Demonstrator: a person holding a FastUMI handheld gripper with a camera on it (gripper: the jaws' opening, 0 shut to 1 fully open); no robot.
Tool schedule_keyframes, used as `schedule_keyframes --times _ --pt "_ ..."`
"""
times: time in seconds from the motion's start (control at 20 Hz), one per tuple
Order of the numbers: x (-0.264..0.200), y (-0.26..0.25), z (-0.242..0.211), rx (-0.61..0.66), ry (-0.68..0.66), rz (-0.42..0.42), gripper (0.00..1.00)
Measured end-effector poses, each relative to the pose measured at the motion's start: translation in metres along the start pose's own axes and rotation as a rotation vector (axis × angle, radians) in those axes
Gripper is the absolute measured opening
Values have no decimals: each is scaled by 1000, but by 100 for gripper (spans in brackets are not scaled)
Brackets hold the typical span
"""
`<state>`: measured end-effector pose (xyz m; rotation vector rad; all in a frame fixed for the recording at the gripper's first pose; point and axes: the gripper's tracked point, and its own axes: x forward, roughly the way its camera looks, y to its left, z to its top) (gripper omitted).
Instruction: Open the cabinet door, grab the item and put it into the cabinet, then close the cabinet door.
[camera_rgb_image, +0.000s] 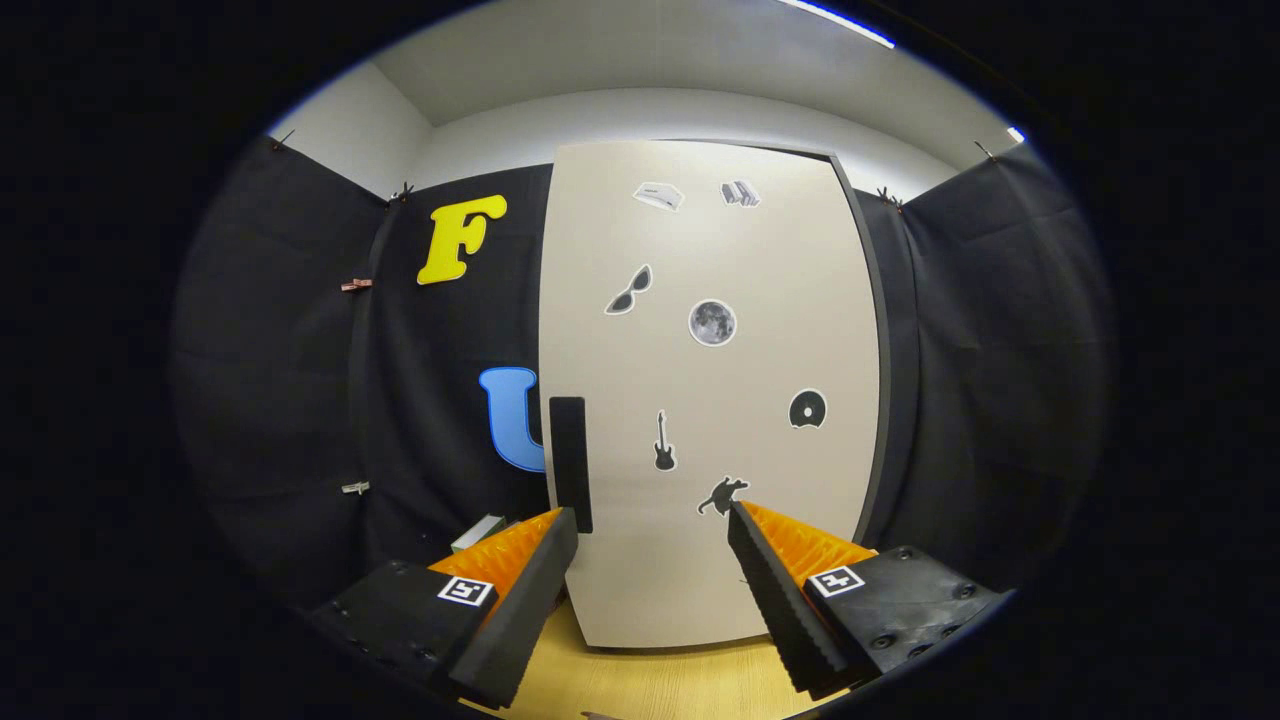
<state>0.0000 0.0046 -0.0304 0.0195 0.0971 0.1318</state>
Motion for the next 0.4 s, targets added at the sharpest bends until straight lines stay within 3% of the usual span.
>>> schedule_keyframes --times 0.4 --pt "5 -5 -2 1 7 2 98"
